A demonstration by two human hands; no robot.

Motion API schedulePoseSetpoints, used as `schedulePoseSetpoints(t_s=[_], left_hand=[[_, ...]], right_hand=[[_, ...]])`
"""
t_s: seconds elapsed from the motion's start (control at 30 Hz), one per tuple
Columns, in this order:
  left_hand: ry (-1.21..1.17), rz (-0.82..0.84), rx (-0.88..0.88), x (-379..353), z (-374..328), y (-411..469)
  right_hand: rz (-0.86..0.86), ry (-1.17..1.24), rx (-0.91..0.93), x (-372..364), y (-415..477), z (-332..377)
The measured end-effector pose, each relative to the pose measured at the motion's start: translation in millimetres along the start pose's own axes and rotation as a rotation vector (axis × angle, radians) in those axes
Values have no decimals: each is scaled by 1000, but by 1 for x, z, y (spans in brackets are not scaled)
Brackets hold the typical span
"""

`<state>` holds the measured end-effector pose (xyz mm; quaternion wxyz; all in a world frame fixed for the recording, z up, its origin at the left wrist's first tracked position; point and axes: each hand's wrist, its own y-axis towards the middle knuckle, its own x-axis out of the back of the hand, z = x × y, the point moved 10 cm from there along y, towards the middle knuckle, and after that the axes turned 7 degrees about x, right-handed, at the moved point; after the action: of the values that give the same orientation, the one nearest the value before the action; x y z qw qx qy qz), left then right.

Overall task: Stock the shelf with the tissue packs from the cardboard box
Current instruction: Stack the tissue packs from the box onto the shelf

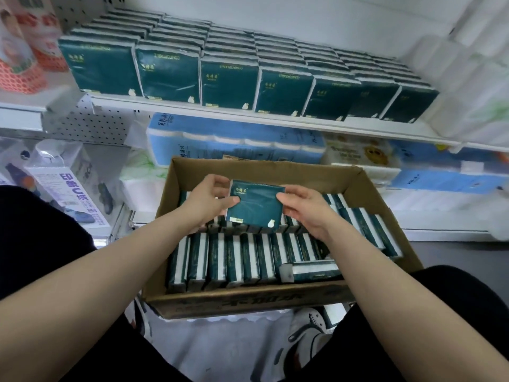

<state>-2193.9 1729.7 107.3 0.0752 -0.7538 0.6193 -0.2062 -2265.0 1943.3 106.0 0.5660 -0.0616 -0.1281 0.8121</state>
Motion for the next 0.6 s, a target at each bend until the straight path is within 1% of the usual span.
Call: schedulePoseSetpoints(t_s=[0.13,0.23,0.3,0.43,0.6], left_hand=[[13,5,-54,-14,-30,8],[-33,27,-95,-31,-60,15],[-85,12,-125,-41,-81,21],[-63,-70,-280,-61,-134,29],[-79,-36,-380,-95,-191,39]], right_hand=[[-70,40,58,29,12,18],[-98,23,109,53,19,41],[-107,3,141,70,22,61],[-214,-65,250,112,25,110],[-235,-149,342,155,22,163]])
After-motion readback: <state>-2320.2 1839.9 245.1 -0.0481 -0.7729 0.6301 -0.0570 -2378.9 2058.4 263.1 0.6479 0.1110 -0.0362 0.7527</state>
